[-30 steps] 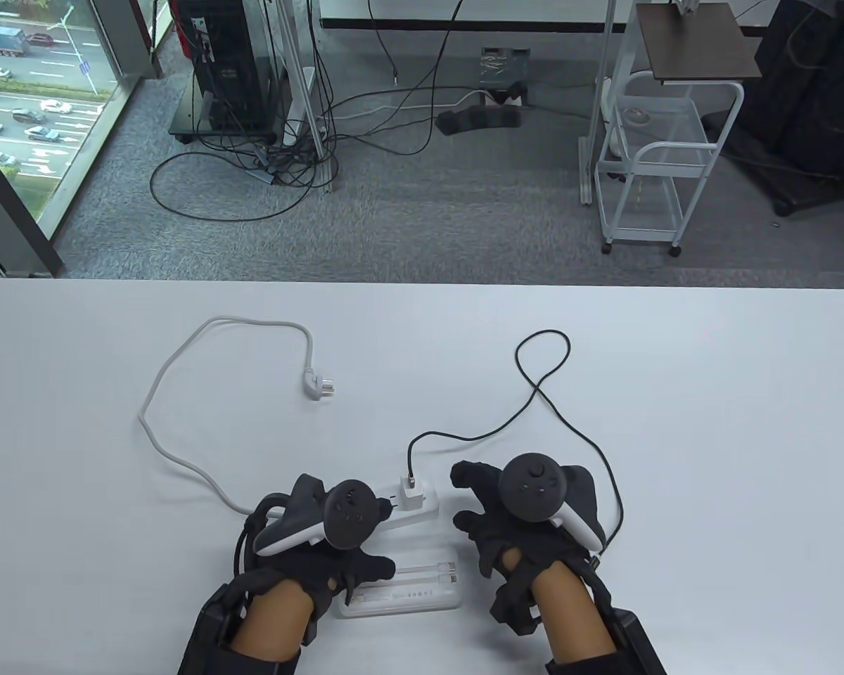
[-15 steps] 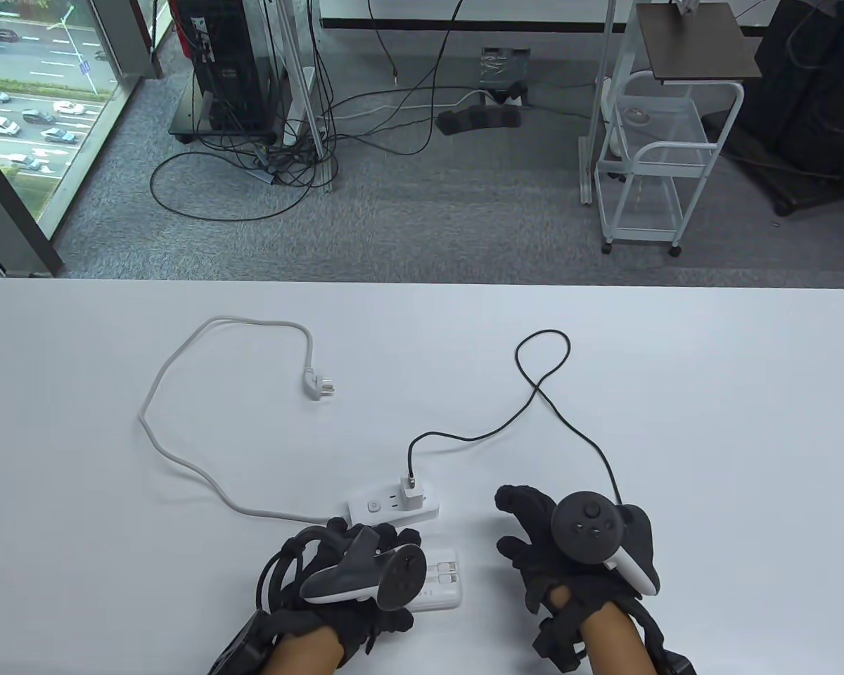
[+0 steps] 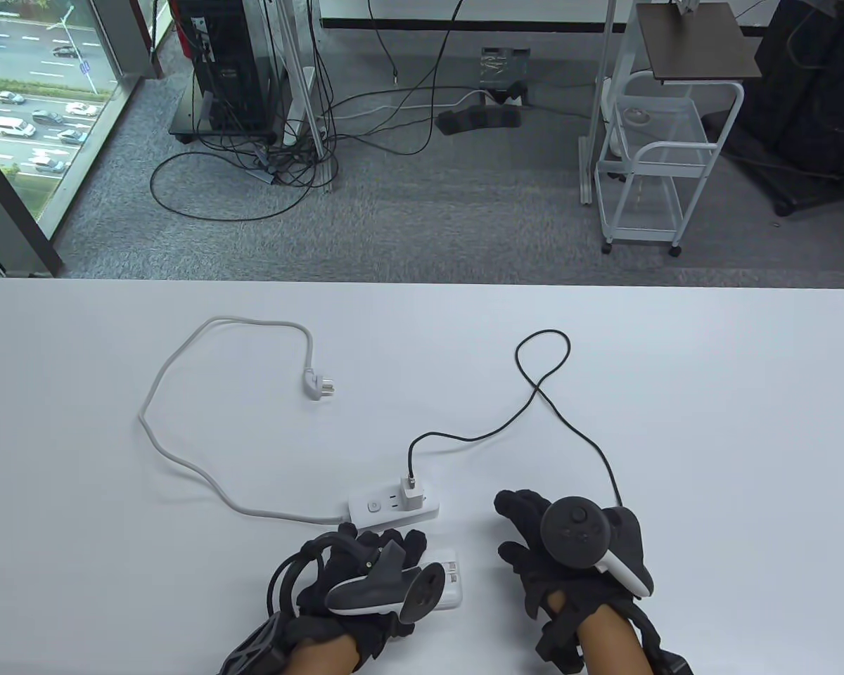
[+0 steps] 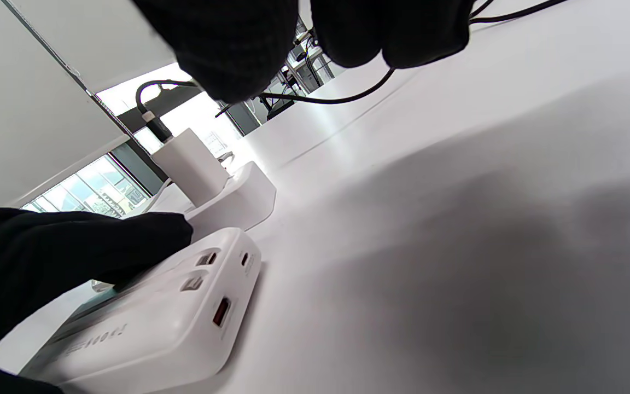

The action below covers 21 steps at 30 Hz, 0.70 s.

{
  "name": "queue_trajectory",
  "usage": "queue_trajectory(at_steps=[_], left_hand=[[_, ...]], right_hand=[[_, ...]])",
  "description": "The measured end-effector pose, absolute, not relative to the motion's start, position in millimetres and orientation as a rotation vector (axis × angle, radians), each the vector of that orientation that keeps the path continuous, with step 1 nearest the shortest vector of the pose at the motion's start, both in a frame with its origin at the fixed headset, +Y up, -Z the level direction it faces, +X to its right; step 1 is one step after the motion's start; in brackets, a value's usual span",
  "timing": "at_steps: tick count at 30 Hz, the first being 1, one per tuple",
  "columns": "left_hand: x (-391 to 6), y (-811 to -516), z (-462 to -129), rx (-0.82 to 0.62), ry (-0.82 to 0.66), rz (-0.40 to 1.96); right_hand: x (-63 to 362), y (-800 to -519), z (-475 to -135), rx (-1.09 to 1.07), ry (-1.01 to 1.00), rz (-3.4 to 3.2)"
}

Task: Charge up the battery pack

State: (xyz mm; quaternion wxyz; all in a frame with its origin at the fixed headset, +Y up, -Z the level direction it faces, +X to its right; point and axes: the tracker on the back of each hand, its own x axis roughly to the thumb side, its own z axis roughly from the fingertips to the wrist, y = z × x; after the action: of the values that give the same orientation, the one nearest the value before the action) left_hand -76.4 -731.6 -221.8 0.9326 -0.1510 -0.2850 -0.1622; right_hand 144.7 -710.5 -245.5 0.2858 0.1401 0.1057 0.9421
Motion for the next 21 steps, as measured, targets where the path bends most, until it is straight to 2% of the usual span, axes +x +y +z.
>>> queue_trajectory(at_steps=[21], left_hand=[[-79,-736,-230,-0.258,-0.627,-0.263]], right_hand=[[150,-711,-251,0.37,0.285,2.494]])
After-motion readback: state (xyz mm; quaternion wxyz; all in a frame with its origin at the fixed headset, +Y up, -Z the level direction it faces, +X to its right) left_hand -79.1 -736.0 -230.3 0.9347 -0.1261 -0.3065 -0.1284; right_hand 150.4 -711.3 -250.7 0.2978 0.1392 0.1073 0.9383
